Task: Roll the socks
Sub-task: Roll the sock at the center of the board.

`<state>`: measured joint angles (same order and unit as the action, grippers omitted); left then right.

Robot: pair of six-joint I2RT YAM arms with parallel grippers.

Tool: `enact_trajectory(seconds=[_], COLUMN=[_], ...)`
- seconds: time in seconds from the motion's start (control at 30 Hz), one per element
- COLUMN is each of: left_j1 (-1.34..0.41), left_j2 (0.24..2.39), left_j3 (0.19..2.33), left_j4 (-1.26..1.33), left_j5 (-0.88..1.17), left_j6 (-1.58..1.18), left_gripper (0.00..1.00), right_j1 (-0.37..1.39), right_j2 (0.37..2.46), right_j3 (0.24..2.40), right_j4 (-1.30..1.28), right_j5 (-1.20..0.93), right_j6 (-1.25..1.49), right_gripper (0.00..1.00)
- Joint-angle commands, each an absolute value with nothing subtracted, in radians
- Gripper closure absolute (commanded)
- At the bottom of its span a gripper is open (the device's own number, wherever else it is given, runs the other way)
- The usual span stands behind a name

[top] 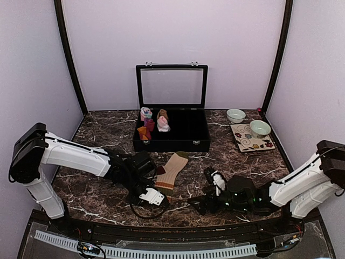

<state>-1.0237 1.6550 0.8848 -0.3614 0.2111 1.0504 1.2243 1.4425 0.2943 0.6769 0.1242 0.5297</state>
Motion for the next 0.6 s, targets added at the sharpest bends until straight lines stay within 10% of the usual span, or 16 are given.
enact_trajectory(seconds=[0.0, 0.57], left_j1=[-0.991, -0.845], left_j2=[1.713, 2.032], left_j3=[0.958, 1.337], left_j4=[-0.506, -0.96], left_j5=[0.303, 0.624], left_j6=[1.021, 1.027], left_gripper=[1.0, 1.0], right_j1=[1.214, 1.575], right_j2=[1.414, 1.586], right_j3=[0.212, 0.38], right_j4=[0.783, 0.835], right_j5=[0.364, 0.448], right_j6=[0.69, -0.007], right_gripper=[0.01, 0.1])
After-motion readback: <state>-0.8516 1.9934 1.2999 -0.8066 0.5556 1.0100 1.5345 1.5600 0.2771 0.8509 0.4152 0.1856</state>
